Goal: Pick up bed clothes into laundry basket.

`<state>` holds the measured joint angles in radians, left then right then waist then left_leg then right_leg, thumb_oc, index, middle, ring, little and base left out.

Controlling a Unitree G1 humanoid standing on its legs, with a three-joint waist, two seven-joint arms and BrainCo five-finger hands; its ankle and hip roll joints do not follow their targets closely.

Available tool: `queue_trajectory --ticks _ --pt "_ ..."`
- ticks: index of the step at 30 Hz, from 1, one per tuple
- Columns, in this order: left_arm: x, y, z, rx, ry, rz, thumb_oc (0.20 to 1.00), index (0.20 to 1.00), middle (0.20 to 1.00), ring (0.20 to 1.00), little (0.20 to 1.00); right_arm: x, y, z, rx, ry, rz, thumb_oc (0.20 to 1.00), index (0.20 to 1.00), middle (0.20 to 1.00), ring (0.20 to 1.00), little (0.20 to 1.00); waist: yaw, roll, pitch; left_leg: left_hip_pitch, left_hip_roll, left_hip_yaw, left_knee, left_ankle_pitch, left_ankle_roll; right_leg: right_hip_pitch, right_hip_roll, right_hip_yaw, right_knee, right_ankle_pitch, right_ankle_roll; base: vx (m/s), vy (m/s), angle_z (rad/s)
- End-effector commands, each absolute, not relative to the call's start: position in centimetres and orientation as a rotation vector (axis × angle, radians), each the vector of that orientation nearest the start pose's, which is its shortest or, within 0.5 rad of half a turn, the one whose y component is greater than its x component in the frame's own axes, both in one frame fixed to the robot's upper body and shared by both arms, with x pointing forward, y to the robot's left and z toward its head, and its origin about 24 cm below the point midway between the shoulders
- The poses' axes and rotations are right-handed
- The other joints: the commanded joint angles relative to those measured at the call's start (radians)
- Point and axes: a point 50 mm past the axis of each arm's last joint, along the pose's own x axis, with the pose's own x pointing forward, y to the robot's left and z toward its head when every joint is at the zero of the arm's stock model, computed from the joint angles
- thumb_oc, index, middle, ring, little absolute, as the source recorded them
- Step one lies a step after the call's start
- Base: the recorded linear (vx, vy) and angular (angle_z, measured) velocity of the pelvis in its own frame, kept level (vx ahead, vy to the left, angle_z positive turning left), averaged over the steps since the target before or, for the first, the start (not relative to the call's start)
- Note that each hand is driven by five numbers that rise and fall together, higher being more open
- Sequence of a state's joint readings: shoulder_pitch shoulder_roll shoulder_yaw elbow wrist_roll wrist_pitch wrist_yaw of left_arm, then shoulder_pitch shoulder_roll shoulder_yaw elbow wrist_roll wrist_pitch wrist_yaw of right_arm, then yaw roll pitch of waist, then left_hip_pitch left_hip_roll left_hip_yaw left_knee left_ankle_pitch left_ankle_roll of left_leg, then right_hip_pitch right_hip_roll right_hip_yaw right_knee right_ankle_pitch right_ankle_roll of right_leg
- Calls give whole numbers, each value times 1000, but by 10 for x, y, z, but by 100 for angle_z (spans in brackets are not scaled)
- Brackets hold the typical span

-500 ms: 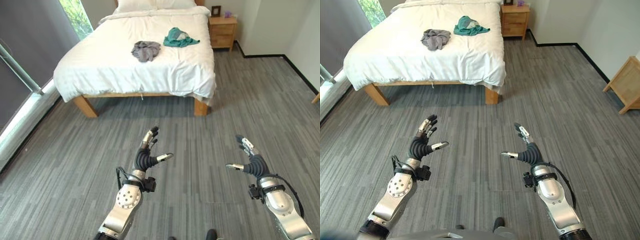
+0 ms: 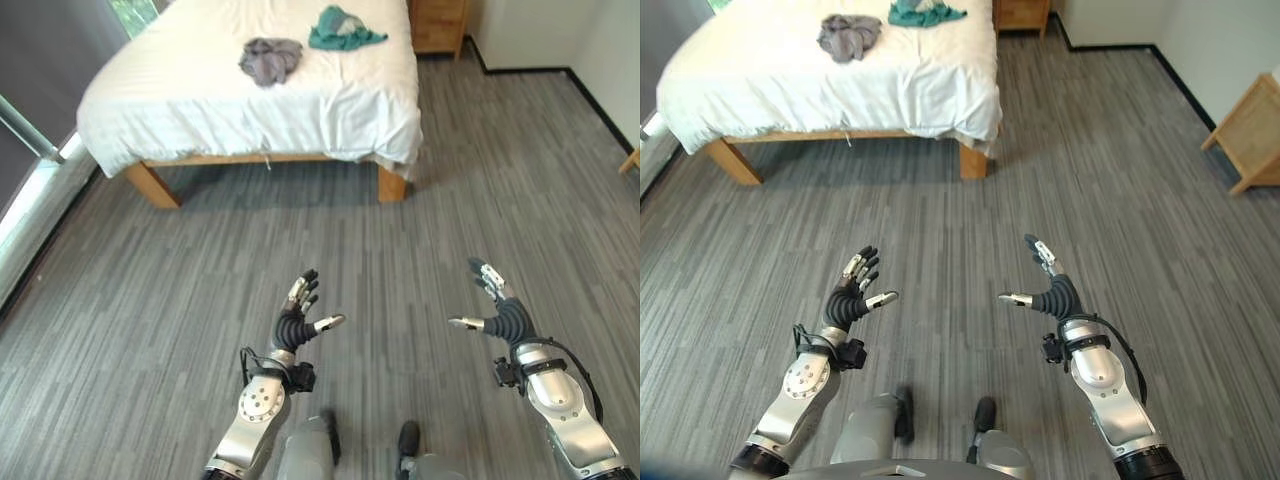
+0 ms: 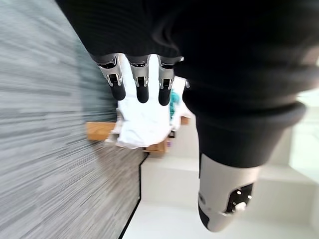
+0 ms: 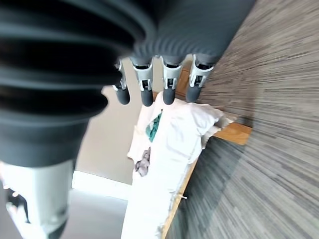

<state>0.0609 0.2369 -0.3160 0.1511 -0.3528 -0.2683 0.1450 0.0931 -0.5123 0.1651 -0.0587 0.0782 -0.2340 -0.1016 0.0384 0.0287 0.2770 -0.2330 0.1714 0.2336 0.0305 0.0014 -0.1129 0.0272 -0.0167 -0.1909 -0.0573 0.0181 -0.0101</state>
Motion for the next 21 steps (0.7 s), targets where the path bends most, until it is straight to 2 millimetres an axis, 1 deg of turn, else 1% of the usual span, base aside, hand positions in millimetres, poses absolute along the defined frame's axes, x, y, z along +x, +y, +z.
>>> queue_trajectory --ticks 1,2,3,4,5,6,7,8,9,10,11,12,13,14,15,16,17,18,19,20,21 --pt "228 150 34 -171 -85 -92 1000 1000 1000 1000 1000 232 -199 85 -377 -280 113 1000 1000 1000 1000 1000 71 -33 -60 -84 9 31 -95 171 -20 251 -30 13 -30 -242 122 460 68 11" --pt "227 152 33 -177 -82 -88 1000 1000 1000 1000 1000 231 -196 84 -374 -281 123 1000 1000 1000 1000 1000 73 -35 -77 -74 0 28 -113 162 -7 265 -25 28 -30 -249 125 303 50 -14" --pt "227 152 33 -177 -81 -88 1000 1000 1000 1000 1000 231 -196 84 -374 -280 124 1000 1000 1000 1000 1000 74 -37 -78 -73 -2 30 -112 159 -6 265 -27 29 -30 -249 125 552 100 -50" --pt "223 152 30 -169 -60 -103 1000 1000 1000 1000 1000 228 -187 77 -378 -257 164 1000 1000 1000 1000 1000 85 -52 -107 -46 -32 9 -113 195 23 317 -24 59 -30 -245 123 665 114 -126" --pt "221 149 26 -160 -33 -142 1000 1000 1000 1000 1000 224 -179 70 -412 -238 200 1000 1000 1000 1000 1000 87 -87 -109 21 -78 13 -115 178 58 296 -49 55 121 -203 156 653 115 -136" --pt "222 149 26 -160 -34 -142 1000 1000 1000 1000 1000 224 -179 70 -412 -238 200 1000 1000 1000 1000 1000 91 -84 -111 20 -74 16 -117 181 58 291 -46 60 122 -200 155 412 106 -128" --pt "223 148 28 -150 -40 -155 1000 1000 1000 1000 1000 223 -176 68 -429 -230 220 1000 1000 1000 1000 1000 79 -90 -109 65 -96 21 -118 144 77 241 -66 58 252 -150 203 233 126 -55" --pt "225 147 31 -128 -50 -177 1000 1000 1000 1000 1000 224 -173 68 -435 -232 236 1000 1000 1000 1000 1000 61 -84 -102 105 -112 19 -118 119 94 158 -88 73 403 -35 254 348 184 -13" --pt "226 145 32 -116 -55 -194 1000 1000 1000 1000 1000 224 -170 68 -435 -233 250 1000 1000 1000 1000 1000 39 -77 -89 138 -118 4 -118 101 101 85 -99 86 532 42 268 331 192 32" --pt "228 146 36 -98 -71 -209 1000 1000 1000 1000 1000 224 -170 68 -444 -233 251 1000 1000 1000 1000 1000 21 -51 -86 165 -103 -5 -118 79 102 24 -91 94 596 80 269 395 185 40" --pt "231 145 39 -80 -86 -217 1000 1000 1000 1000 1000 225 -170 68 -455 -234 242 1000 1000 1000 1000 1000 6 -29 -77 191 -88 -11 -118 60 101 -43 -104 83 633 68 255 394 141 64" --pt "234 143 42 -70 -101 -224 1000 1000 1000 1000 1000 225 -170 69 -464 -242 238 1000 1000 1000 1000 1000 -9 -19 -66 207 -89 -21 -118 48 99 -98 -112 67 633 38 235 404 71 71" --pt "237 140 44 -71 -110 -230 1000 1000 1000 1000 1000 225 -171 70 -464 -246 232 1000 1000 1000 1000 1000 -29 -16 -58 223 -96 -36 -118 37 96 -143 -106 59 601 16 219 415 -27 63" --pt "239 139 47 -73 -121 -233 1000 1000 1000 1000 1000 225 -172 71 -454 -248 224 1000 1000 1000 1000 1000 -55 -19 -53 245 -107 -57 -118 15 91 -160 -116 42 532 -9 210 633 -136 52" --pt "240 138 48 -86 -129 -240 1000 1000 1000 1000 1000 225 -174 71 -443 -244 212 1000 1000 1000 1000 1000 -80 -33 -61 279 -125 -73 -118 -25 78 -182 -123 34 320 -37 192 518 -129 72" --pt "240 138 48 -86 -128 -240 1000 1000 1000 1000 1000 224 -174 71 -443 -242 212 1000 1000 1000 1000 1000 -85 -30 -60 285 -122 -78 -118 -32 77 -165 -120 26 302 -36 193 527 -138 84" --pt "240 136 47 -90 -125 -244 1000 1000 1000 1000 1000 225 -175 70 -447 -235 202 1000 1000 1000 1000 1000 -98 -41 -64 305 -135 -92 -118 -51 74 -190 -119 43 193 -25 189 438 -83 96" --pt "240 136 45 -91 -120 -240 1000 1000 1000 1000 1000 224 -176 68 -448 -228 188 1000 1000 1000 1000 1000 -117 -46 -68 340 -142 -114 -118 -84 68 -206 -119 62 81 12 199 602 -103 91" --pt "241 136 45 -94 -122 -237 1000 1000 1000 1000 1000 225 -176 68 -447 -224 184 1000 1000 1000 1000 1000 -129 -39 -67 369 -133 -125 -118 -114 61 -208 -118 64 -10 49 218 629 -102 86" --pt "243 140 45 -94 -122 -219 1000 1000 1000 1000 1000 226 -177 66 -448 -216 180 1000 1000 1000 1000 1000 -134 -35 -70 397 -124 -131 -118 -137 52 -258 -131 53 -30 66 235 531 -97 68" --pt "242 141 44 -94 -118 -210 1000 1000 1000 1000 1000 226 -176 66 -447 -213 177 1000 1000 1000 1000 1000 -137 -35 -70 420 -118 -127 -118 -150 46 -295 -146 26 -30 77 243 500 -125 35"
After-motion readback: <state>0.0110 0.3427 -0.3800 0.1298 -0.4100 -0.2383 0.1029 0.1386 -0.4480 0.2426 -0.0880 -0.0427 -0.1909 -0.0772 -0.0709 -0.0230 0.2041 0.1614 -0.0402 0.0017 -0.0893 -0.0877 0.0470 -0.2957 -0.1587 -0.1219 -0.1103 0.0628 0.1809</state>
